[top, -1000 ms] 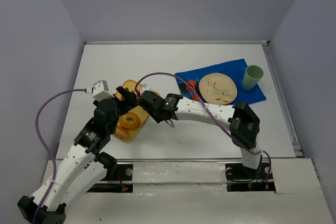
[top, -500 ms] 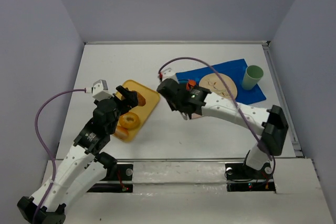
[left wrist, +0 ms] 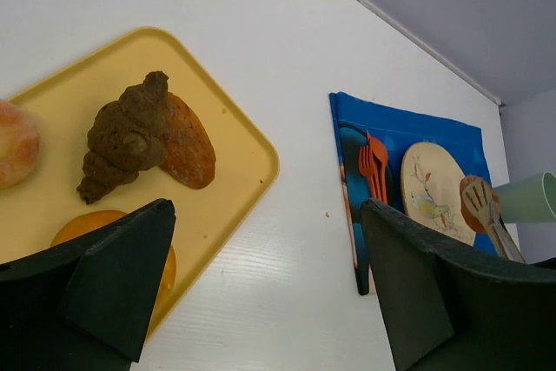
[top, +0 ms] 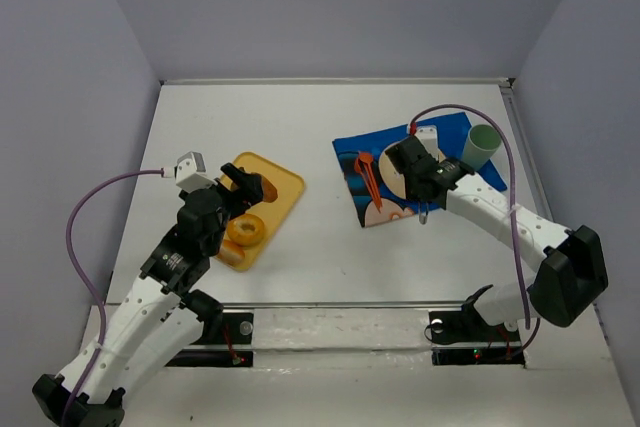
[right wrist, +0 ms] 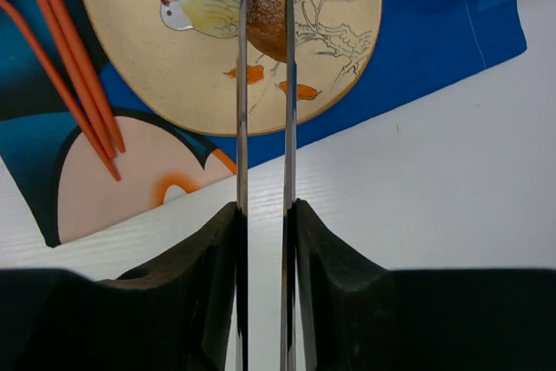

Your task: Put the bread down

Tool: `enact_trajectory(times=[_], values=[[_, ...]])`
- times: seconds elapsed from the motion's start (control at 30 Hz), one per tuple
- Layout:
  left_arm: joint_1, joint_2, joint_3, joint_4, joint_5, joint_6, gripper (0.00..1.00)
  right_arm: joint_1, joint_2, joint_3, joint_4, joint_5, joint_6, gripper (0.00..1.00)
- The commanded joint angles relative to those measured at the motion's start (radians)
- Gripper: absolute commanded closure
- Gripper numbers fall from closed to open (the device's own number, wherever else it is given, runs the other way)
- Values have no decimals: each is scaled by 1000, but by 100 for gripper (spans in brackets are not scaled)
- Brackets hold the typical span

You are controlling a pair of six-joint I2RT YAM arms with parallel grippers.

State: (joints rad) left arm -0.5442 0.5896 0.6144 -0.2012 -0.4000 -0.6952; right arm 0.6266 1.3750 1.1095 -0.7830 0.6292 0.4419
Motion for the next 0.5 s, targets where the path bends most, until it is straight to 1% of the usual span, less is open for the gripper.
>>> enact_trajectory(times=[0.0, 0.07, 0.23, 0.33, 0.4, 0.47], values=[[-7, -8, -8, 42, -13, -1, 1, -8, 15, 1, 10, 21, 11, 60], [-5, -11, -10, 45, -13, -3, 1, -8, 33, 9, 10, 18, 4, 53], [-7, -10, -11, 45, -10, -1, 1, -18, 39, 32, 8, -3, -17, 41], [-7, -10, -12, 45, -8, -1, 1, -18, 24, 55, 11, -28, -29, 41], [-7, -10, -13, 46, -8, -1, 1, -18, -2, 70, 22, -49, -49, 42], [-7, -11, -13, 48, -10, -1, 1, -18, -40, 90, 62, -104, -78, 43]])
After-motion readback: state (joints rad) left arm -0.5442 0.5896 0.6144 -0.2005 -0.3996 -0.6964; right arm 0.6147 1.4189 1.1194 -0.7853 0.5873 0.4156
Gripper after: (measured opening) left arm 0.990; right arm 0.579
